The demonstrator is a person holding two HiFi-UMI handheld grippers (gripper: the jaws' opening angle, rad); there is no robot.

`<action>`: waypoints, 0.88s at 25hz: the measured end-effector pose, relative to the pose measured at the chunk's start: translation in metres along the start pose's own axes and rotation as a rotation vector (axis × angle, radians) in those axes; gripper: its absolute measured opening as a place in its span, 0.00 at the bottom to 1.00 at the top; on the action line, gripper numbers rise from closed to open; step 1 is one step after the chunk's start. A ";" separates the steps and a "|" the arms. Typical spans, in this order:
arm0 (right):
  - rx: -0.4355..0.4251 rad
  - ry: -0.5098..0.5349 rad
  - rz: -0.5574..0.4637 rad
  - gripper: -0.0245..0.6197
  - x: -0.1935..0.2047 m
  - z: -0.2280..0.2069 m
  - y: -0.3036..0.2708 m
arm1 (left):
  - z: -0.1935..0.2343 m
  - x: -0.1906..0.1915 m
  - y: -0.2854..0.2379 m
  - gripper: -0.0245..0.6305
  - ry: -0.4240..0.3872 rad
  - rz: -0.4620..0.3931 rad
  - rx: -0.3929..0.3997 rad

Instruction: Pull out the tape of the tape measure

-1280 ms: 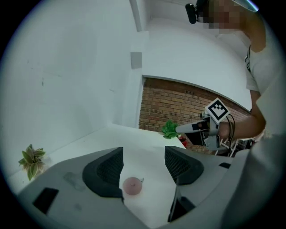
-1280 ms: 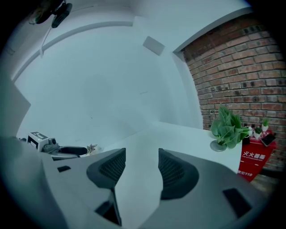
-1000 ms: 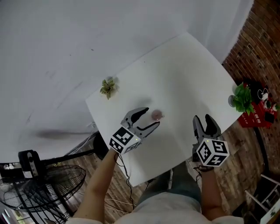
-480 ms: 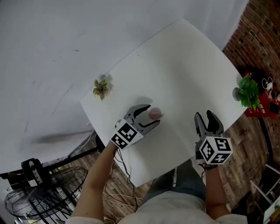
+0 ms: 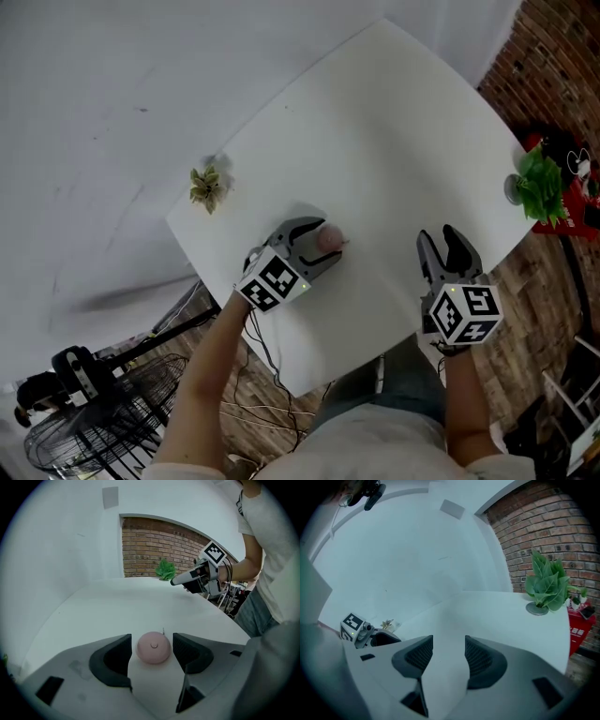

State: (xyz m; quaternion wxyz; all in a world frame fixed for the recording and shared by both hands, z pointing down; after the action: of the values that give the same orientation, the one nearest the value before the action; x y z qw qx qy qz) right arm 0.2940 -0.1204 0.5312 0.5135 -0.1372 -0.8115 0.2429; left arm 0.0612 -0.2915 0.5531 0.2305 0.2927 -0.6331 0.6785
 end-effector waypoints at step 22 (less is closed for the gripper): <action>-0.009 -0.007 0.003 0.36 -0.004 -0.010 -0.003 | 0.001 0.000 -0.009 0.38 -0.004 0.052 0.024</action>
State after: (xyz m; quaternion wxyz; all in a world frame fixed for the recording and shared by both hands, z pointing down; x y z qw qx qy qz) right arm 0.3052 -0.1223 0.5330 0.5097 -0.1400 -0.8140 0.2408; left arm 0.0669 -0.2917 0.5596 0.2080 0.2801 -0.6327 0.6913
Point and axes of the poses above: the fingertips, and each gripper's own axes: y backward along the fingers, z to its left, x out of its underside, the point moved 10 cm from there along y, backward along the fingers, and after that the axes turned 2 degrees about z, right-handed, at the moved point
